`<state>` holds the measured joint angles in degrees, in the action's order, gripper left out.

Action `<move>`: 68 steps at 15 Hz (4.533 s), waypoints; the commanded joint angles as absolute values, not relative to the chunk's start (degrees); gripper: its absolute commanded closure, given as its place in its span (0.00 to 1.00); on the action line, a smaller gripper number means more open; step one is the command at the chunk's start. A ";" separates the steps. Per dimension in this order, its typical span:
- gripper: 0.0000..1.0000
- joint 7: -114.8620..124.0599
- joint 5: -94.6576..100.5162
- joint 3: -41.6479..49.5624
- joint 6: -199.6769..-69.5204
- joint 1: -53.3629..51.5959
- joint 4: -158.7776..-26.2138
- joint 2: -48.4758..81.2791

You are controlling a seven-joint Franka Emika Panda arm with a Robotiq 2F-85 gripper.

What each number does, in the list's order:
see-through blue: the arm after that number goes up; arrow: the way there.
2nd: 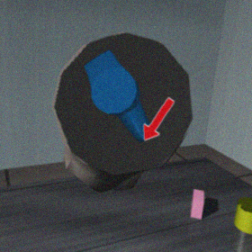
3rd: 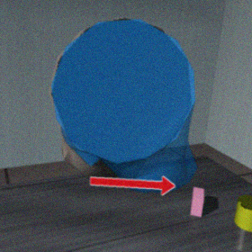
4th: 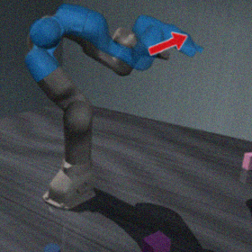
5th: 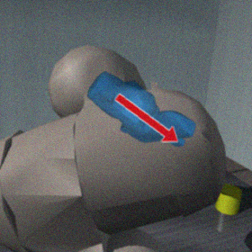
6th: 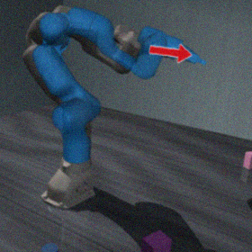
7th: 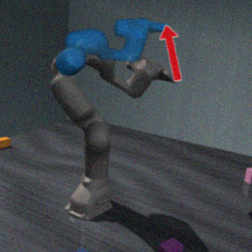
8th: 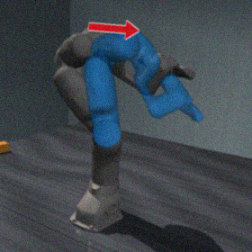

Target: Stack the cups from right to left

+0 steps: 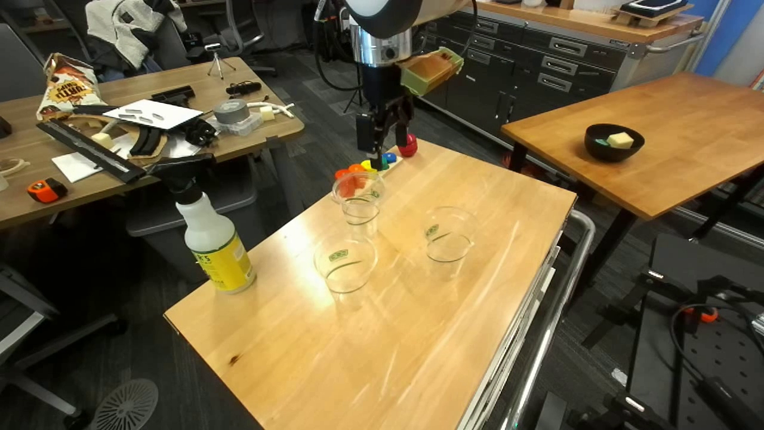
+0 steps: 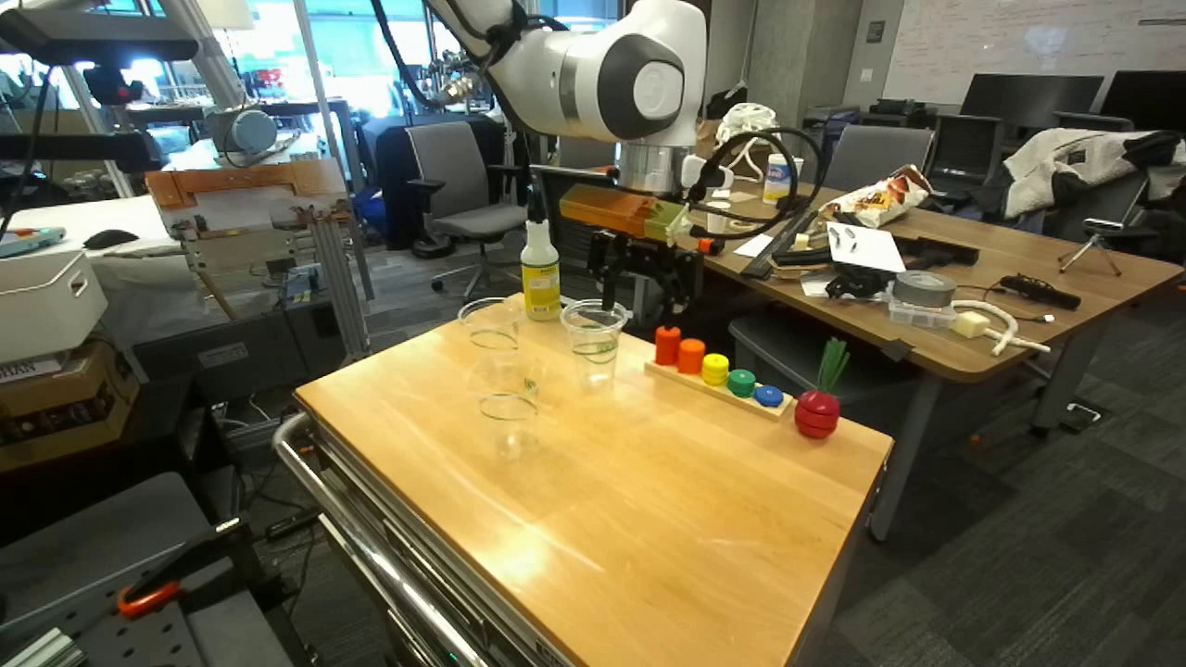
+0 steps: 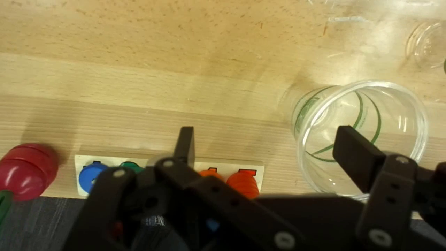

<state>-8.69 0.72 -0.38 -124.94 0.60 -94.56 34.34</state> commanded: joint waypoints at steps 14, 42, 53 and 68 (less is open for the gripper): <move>0.19 0.83 -0.42 -1.29 -122.41 -1.42 -90.86 38.56; 0.98 11.44 -2.59 1.81 -109.07 -0.76 -95.48 20.33; 0.98 5.50 -8.49 0.96 -114.15 -0.34 -118.35 2.76; 0.98 -2.05 -12.68 1.47 -122.45 0.15 -127.64 2.81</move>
<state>-0.36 -12.01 1.82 -119.90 -0.58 -126.70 2.54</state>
